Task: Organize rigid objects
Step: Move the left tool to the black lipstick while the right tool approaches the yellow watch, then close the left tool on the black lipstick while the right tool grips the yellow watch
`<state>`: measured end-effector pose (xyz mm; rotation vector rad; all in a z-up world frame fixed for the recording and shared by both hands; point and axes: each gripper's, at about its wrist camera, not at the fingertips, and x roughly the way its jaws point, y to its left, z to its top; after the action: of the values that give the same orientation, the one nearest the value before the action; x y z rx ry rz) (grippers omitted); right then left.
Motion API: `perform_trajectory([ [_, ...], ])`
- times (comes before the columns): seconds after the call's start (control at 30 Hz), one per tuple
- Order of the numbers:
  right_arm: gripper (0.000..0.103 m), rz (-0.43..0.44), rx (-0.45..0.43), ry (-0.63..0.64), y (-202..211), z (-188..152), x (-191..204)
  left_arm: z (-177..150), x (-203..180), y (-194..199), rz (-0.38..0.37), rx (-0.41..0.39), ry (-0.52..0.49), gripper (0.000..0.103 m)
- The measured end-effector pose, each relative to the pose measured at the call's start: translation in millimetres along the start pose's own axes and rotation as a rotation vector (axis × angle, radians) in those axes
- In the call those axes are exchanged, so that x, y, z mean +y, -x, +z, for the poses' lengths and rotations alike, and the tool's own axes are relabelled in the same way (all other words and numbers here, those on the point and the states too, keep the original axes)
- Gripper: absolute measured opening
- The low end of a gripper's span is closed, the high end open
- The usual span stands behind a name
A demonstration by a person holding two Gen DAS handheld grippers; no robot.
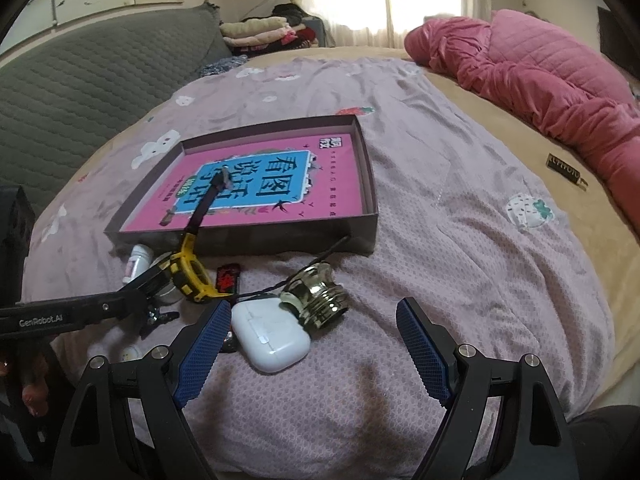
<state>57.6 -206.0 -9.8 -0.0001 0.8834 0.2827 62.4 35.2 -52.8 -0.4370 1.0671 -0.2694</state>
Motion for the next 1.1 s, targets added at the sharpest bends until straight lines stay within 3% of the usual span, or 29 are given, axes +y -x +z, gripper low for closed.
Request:
perform_trajectory([
  [0.23,0.085,-0.003,0.009,0.014,-6.4,1.8,1.3,8.7,-9.4,-10.4,0.033,0.015,-0.050,0.030],
  [0.5,0.085,-0.007,0.009,0.057,-12.6,3.7,8.0,17.0,-7.6,-16.8,0.055,0.061,-0.040,0.030],
  [0.57,0.085,-0.007,0.005,0.079,-13.4,4.2,11.4,17.2,-8.8,-17.1,0.065,0.057,-0.045,0.026],
  [0.8,0.085,0.065,-0.042,0.262,-11.2,5.0,46.6,17.7,-10.0,-14.3,0.078,0.045,-0.060,0.025],
  [1.1,0.085,0.067,-0.035,0.449,-35.7,9.8,80.0,18.5,-3.3,-9.4,0.060,0.045,-0.043,0.025],
])
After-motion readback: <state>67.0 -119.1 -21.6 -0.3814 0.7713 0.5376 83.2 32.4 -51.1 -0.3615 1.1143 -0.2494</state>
